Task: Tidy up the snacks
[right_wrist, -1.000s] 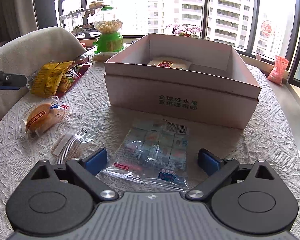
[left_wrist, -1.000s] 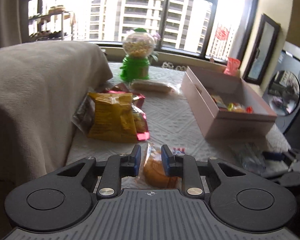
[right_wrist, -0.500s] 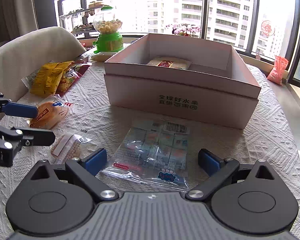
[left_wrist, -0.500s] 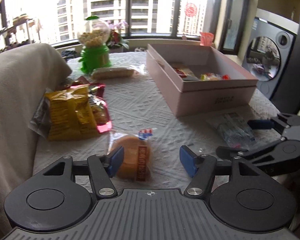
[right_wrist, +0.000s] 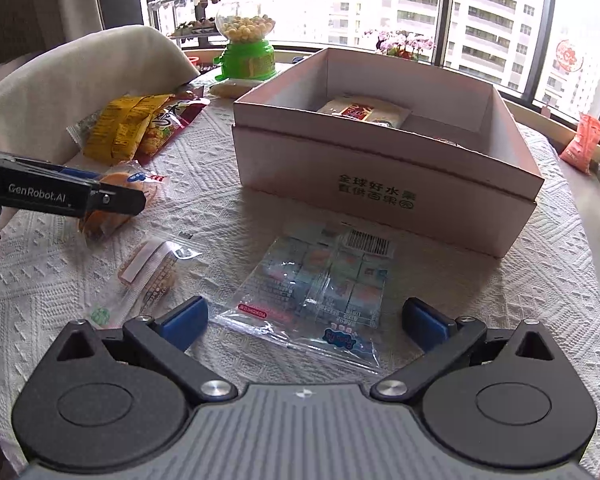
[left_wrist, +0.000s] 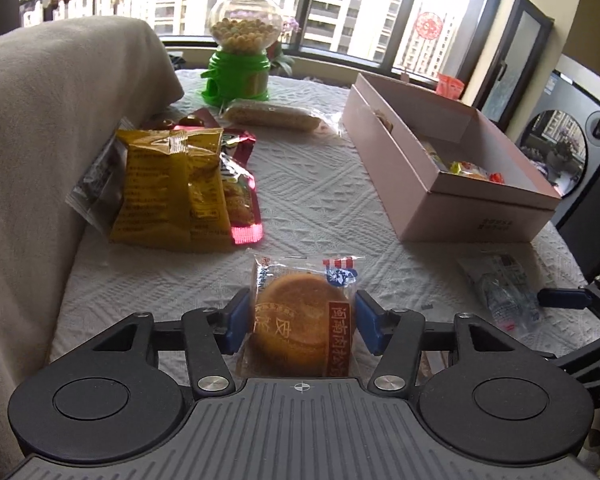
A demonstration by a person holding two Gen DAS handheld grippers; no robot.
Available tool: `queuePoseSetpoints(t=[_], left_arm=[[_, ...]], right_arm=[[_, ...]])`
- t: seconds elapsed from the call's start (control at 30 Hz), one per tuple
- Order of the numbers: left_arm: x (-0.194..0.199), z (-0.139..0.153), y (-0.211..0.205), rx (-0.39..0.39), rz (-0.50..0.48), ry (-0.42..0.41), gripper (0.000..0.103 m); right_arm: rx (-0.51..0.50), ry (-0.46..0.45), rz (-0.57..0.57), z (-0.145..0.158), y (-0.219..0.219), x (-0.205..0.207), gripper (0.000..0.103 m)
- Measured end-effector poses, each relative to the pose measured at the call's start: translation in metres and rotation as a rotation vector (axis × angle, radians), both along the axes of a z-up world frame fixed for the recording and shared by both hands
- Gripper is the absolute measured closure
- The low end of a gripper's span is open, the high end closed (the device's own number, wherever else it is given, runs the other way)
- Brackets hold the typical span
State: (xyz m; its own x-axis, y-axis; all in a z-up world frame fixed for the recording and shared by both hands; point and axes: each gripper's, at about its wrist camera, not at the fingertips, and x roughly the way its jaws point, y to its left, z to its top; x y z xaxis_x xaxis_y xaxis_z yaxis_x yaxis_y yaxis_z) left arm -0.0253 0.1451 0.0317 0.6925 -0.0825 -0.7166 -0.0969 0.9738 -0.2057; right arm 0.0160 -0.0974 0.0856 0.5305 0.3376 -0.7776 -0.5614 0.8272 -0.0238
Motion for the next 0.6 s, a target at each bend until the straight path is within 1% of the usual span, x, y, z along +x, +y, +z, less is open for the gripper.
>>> queuePoseSetpoints(t=[0.07, 0.1, 0.17, 0.2, 0.27, 0.3, 0.37, 0.47, 0.6], left_arm=[[-0.017, 0.004, 0.002, -0.008, 0.022, -0.031, 0.042], [-0.024, 0.006, 0.003, -0.005, 0.038, -0.037, 0.042], [-0.033, 0.006, 0.007, -0.025, 0.06, -0.036, 0.042], [-0.035, 0.004, 0.011, -0.051, 0.074, -0.028, 0.042], [-0.037, -0.002, 0.017, -0.094, 0.094, -0.013, 0.042], [-0.039, -0.003, 0.018, -0.103, 0.098, -0.021, 0.042], [-0.044, -0.004, 0.019, -0.114, 0.106, -0.036, 0.042], [-0.048, -0.007, 0.017, -0.1, 0.104, -0.061, 0.042], [-0.052, -0.011, 0.007, -0.041, 0.095, -0.114, 0.042]], right_arm=[[-0.014, 0.009, -0.055, 0.008, 0.0, -0.01, 0.001], [-0.008, 0.002, -0.049, 0.013, 0.001, -0.017, 0.001], [0.028, -0.028, 0.008, 0.022, 0.007, -0.036, 0.001], [0.047, -0.039, 0.036, 0.026, 0.014, -0.044, 0.001], [0.074, -0.026, 0.083, 0.029, 0.031, -0.053, 0.007], [0.081, -0.008, 0.115, 0.027, 0.043, -0.055, 0.011], [0.058, -0.004, 0.137, 0.019, 0.063, -0.053, 0.016], [0.008, -0.01, 0.123, 0.002, 0.08, -0.043, 0.02], [0.022, -0.106, 0.145, -0.005, 0.072, -0.041, 0.02]])
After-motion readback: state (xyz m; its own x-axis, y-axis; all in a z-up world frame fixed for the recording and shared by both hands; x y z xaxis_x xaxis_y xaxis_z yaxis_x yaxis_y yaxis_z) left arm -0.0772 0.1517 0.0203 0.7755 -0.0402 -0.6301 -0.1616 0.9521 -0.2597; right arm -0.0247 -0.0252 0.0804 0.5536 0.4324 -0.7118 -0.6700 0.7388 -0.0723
